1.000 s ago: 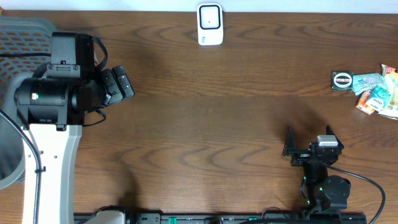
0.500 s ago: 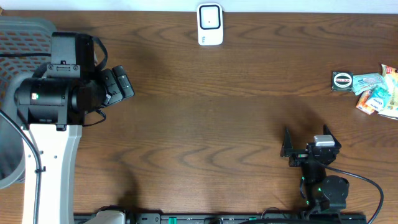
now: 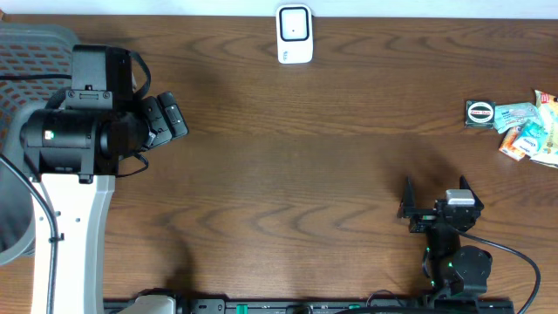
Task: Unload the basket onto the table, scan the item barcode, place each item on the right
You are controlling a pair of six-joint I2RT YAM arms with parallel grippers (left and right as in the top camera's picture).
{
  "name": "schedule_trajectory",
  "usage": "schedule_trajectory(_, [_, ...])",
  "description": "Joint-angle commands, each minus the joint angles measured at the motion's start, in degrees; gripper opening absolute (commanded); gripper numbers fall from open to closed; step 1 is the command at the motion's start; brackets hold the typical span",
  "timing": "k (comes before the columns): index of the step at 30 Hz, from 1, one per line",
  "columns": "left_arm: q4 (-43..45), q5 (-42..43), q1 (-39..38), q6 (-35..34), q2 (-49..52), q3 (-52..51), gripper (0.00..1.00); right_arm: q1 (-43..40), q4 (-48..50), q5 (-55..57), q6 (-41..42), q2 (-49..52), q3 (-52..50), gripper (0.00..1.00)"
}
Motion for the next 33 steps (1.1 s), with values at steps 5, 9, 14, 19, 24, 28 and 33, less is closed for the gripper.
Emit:
schedule_trajectory(5, [-0.20, -0.72, 0.17, -0.68, -0.26, 0.15, 0.98, -0.72, -0.52, 0.33, 0.39, -0.42, -0.11, 0.99])
schedule_trajectory(9, [-0.20, -0.72, 0.17, -0.68, -0.26, 0.17, 0.97, -0.72, -0.50, 0.31, 2.54, -0.42, -0.11, 0.99])
schedule_trajectory(14, [-0.20, -0.72, 0.17, -0.68, -0.26, 0.15, 0.98, -0.33, -0.52, 0.26, 3.39, -0.42, -0.11, 0.99])
schedule_trajectory(19, [-0.20, -0.72, 0.17, -0.68, -0.26, 0.15, 0.98, -0.07, -0.50, 0.11, 3.67, -0.42, -0.11, 0.99])
schedule_trajectory(24, [-0.20, -0.72, 0.17, -0.68, -0.26, 0.17, 0.98, 0.37, -0.48, 0.11, 4.87, -0.42, -0.11, 0.99])
schedule_trajectory(28, [-0.20, -0.72, 0.17, -0.68, -0.26, 0.17, 0.98, 1.44, -0.50, 0.11, 4.85, -0.42, -0.11, 0.99])
schedule_trajectory(33, [-0.20, -0.72, 0.17, -0.68, -0.26, 0.15, 0.98, 1.53, -0.50, 0.11, 4.85, -0.42, -0.11, 0.99])
